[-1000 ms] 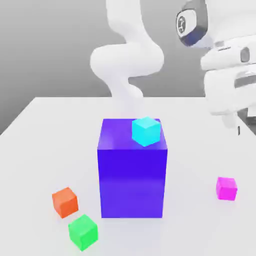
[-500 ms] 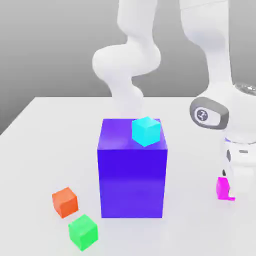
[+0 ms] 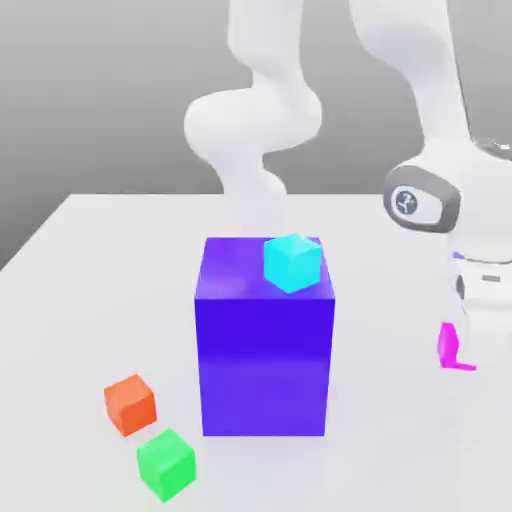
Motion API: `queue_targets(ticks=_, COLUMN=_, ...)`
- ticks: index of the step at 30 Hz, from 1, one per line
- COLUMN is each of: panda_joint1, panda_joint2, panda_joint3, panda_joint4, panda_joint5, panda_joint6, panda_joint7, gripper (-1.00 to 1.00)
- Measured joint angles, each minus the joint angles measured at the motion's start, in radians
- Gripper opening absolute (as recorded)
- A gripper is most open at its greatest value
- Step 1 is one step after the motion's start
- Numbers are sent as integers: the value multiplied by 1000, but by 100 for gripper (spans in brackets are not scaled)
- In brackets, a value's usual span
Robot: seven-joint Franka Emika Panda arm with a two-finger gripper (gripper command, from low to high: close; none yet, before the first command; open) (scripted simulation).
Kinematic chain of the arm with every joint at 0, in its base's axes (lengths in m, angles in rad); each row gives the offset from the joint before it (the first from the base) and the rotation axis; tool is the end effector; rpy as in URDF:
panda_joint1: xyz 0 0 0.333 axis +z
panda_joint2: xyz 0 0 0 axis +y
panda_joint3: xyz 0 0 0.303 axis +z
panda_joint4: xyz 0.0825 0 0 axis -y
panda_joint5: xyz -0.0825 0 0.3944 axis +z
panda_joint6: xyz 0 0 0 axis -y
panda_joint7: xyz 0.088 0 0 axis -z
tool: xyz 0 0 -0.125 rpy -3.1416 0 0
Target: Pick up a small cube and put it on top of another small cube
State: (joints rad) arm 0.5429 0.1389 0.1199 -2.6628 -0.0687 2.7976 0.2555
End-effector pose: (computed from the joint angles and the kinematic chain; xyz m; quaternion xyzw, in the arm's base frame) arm 0.3282 0.2629 0.1524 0.9724 0.2333 0.0003 0.0035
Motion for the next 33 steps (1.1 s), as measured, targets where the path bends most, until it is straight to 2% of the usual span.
queue_targets(ticks=13, panda_joint1=-266, panda_joint2=-13, panda_joint3=-297, panda_joint4=114, panda_joint5=39, panda_joint6=-103, panda_joint7=109, gripper=-100)
queue_targets(ticks=22, panda_joint1=-436, panda_joint2=-43, panda_joint3=-431, panda_joint4=131, panda_joint5=98, panda_joint6=-170, panda_joint7=102, gripper=-100)
queue_targets(ticks=25, panda_joint1=-458, panda_joint2=-33, panda_joint3=-432, panda_joint4=129, panda_joint5=132, panda_joint6=-161, panda_joint7=55, gripper=-100)
queue_targets(ticks=31, panda_joint1=-495, panda_joint2=106, panda_joint3=-377, panda_joint4=137, panda_joint5=234, panda_joint6=-38, panda_joint7=-25, gripper=-100)
queue_targets(ticks=32, panda_joint1=-503, panda_joint2=124, panda_joint3=-368, panda_joint4=138, panda_joint5=248, panda_joint6=-22, panda_joint7=-34, gripper=100)
queue_targets(ticks=33, panda_joint1=-503, panda_joint2=124, panda_joint3=-368, panda_joint4=138, panda_joint5=248, panda_joint6=-22, panda_joint7=-34, gripper=100)
